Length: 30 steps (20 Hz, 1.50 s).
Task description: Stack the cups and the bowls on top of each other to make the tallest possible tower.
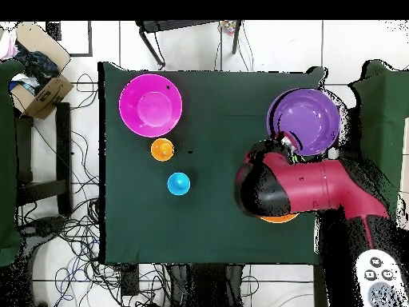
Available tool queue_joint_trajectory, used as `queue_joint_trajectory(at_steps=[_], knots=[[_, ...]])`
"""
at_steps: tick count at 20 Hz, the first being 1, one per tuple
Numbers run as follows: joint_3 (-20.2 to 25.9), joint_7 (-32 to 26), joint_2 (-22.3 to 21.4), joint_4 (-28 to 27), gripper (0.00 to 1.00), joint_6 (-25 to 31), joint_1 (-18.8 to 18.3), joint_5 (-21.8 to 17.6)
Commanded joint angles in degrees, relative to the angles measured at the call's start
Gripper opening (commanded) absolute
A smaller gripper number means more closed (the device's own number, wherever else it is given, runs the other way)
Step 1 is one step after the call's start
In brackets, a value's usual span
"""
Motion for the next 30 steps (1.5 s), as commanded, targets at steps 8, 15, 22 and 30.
queue_joint_trajectory(at_steps=[8, 15, 22, 30], knots=[[0.3, 9.6, -2.3, 13.2, 0.0, -8.6, -2.9, 5.1], [-0.3, 9.7, -4.6, 19.6, 0.0, -15.6, -5.8, 2.6], [-12.0, 13.4, -2.6, 18.5, 0.0, -23.2, 2.6, -1.2], [-19.6, 13.3, -0.9, 17.7, 0.0, -27.8, 9.5, 0.4]])
